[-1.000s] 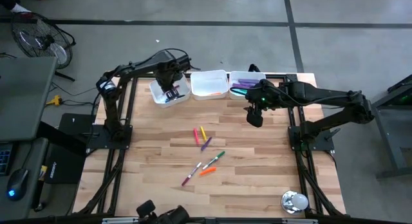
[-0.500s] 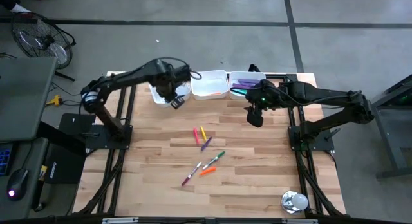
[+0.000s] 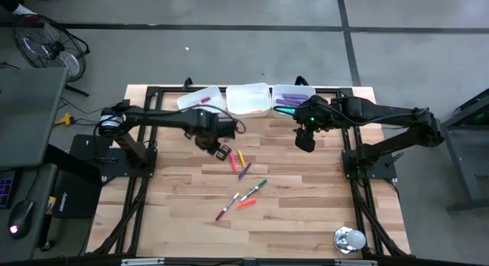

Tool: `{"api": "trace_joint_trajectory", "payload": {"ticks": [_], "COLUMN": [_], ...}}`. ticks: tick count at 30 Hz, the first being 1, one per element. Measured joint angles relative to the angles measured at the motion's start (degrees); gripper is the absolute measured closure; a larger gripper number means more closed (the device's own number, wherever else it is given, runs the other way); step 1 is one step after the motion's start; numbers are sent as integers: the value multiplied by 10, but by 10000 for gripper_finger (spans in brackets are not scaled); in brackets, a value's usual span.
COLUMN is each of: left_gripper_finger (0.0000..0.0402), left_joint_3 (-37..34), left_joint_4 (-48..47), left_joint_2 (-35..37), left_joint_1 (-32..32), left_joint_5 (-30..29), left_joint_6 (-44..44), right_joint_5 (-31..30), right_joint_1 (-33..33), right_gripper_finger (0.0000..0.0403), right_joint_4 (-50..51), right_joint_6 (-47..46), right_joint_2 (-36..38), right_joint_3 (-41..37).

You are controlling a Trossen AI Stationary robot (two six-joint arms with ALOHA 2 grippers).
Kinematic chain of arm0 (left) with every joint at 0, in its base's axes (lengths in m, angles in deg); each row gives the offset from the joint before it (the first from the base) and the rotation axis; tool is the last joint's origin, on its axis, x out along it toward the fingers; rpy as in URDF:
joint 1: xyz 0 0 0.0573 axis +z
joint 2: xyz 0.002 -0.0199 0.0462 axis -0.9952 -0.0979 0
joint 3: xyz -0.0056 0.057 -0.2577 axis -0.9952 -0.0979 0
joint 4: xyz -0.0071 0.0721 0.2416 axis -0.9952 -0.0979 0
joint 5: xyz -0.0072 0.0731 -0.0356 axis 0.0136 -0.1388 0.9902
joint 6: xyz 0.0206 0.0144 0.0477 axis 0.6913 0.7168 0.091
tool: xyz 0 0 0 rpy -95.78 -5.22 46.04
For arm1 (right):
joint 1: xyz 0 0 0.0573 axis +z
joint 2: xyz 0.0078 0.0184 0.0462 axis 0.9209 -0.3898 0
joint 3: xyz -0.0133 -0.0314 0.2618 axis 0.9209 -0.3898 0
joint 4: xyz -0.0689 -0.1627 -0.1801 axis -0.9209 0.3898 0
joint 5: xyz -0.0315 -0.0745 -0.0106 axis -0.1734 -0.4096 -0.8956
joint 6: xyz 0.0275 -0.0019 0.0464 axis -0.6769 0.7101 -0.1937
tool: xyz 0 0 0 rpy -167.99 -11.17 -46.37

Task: Pick & Place Markers
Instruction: Put the pink marker pen into the left white bin

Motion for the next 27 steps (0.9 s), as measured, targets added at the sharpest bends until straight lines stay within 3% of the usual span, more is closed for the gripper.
{"api": "trace_joint_trajectory", "payload": {"ticks": [9,16,27], "left_gripper_finger": [325,325,325], "left_joint_3": [-68,-77,-77], "left_joint_4": [137,179,228], "left_joint_2": [0,0,-2], "left_joint_1": [-55,-123,-236], "left_joint_5": [36,83,53], "left_joint_6": [-142,-157,-222], "right_joint_5": [2,2,6], "right_joint_1": [0,0,0], "right_gripper_finger": [194,194,194], "right_joint_4": [7,11,11], "right_joint_6": [5,8,16], "right_joint_2": [0,0,0], "right_joint_3": [0,0,0]}}
